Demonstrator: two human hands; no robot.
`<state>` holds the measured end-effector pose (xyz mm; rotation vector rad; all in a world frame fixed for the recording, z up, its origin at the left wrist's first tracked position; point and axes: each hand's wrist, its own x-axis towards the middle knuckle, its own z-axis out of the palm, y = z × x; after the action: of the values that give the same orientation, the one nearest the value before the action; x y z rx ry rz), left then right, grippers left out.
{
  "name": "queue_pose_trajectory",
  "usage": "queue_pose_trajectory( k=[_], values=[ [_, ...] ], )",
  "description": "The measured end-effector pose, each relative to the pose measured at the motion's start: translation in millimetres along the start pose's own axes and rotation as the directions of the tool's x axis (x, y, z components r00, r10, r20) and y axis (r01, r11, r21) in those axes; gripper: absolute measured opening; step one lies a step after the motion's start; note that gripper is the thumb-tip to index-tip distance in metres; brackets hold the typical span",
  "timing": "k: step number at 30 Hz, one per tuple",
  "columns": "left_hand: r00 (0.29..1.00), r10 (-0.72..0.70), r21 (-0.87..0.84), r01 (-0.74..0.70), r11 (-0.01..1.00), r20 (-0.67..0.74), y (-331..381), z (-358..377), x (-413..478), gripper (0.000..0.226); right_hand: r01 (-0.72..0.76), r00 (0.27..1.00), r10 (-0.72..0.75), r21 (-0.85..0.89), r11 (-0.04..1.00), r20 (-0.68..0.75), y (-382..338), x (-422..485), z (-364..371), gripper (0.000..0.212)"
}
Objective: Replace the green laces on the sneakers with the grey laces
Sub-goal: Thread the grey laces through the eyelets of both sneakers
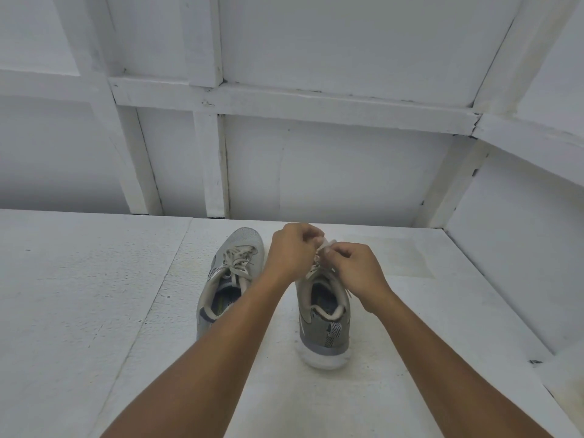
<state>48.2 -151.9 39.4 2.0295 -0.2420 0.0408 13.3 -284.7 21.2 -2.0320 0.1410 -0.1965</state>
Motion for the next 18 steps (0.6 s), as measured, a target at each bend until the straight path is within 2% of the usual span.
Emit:
queue_pose_trajectory(
  k=[4,9,13,18],
  values=[
    [0.984,0.111,0.138,-0.130,0.982,0.140,-9.4,-3.1,-2.6,0.011,-0.039,0.999,0.038,0.049,0.998,0.012,0.4,1.6,-2.0,0.026],
    [0.972,0.169,0.250,-0.207,0.946,0.163,-11.9,-5.1,5.3,0.007,-0.055,0.998,0.053,0.044,0.998,0.040,-0.8,3.9,-4.3,0.029],
    [0.932,0.244,0.297,-0.321,0.899,0.269,-10.5,-10.2,13.4,0.007,-0.078,0.994,0.071,0.092,0.993,0.079,4.6,6.9,-6.8,0.025],
    [0.950,0.159,0.190,-0.214,0.958,0.268,-21.6,1.8,5.4,0.010,-0.142,0.989,0.134,0.189,0.972,0.056,2.6,7.9,-5.8,0.020]
  ],
)
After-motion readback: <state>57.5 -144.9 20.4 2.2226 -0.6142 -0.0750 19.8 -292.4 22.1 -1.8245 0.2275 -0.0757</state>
